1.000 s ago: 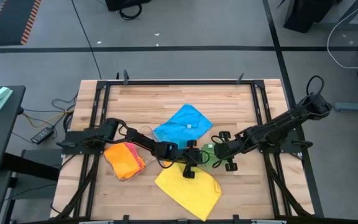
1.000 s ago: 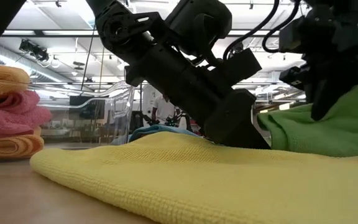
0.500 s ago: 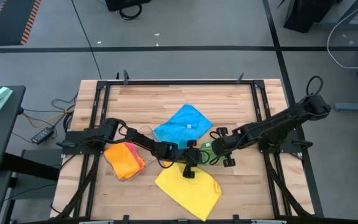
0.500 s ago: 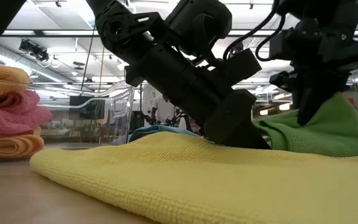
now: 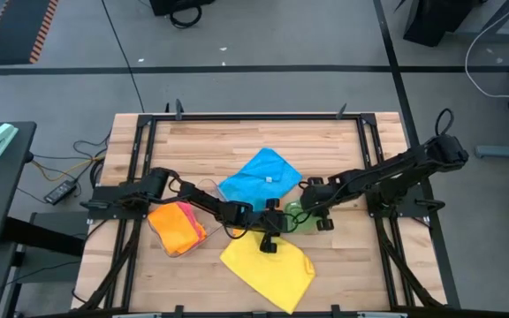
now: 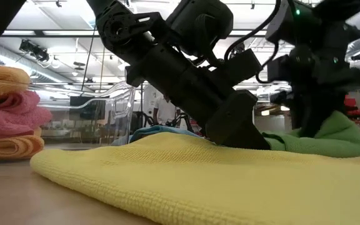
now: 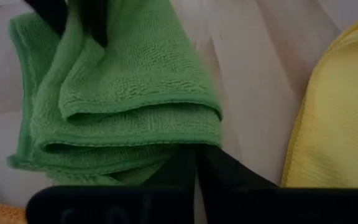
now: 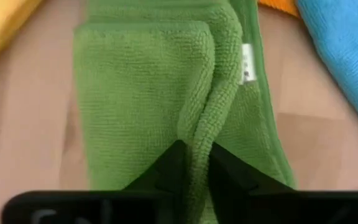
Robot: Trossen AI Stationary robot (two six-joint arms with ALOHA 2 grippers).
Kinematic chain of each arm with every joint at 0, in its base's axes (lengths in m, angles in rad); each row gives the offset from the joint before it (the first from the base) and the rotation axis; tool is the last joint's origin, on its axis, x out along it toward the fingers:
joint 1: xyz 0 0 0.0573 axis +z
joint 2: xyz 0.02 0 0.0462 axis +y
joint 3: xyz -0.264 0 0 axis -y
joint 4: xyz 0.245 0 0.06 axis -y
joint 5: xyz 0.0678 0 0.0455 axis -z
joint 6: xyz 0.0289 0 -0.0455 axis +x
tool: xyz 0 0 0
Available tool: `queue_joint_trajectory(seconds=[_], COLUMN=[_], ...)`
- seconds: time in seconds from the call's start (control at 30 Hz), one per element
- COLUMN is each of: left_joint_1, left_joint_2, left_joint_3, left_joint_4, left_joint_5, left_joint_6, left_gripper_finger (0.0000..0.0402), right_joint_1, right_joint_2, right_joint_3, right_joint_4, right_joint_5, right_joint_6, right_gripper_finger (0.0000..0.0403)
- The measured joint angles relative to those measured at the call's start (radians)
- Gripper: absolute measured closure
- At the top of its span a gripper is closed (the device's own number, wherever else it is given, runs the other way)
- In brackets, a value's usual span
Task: Fold microfiber towels
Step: Fold the green microfiber cloth
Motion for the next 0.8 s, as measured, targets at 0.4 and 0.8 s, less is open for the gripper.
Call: queue_joint_trajectory(seconds=[0.4,0.8], left_joint_1=[0.000,0.000], left_joint_2=[0.000,0.000], left_joint_3=[0.000,0.000], left_joint_4=[0.000,0.000], left_joint_5=[0.001,0.001], left_joint_6=[0.002,0.001], left_gripper_finger=[0.0376,0.0390], right_joint_1=[-0.057,-0.096], right_joint_2=[0.000,-0.102], right_joint_3=[-0.016,0.049], right_joint_4=[0.103,0.085], right_joint_5=[0.102,0.144], right_joint_6=[-0.125,-0.126], right_gripper_finger=[0.0230,0.0232])
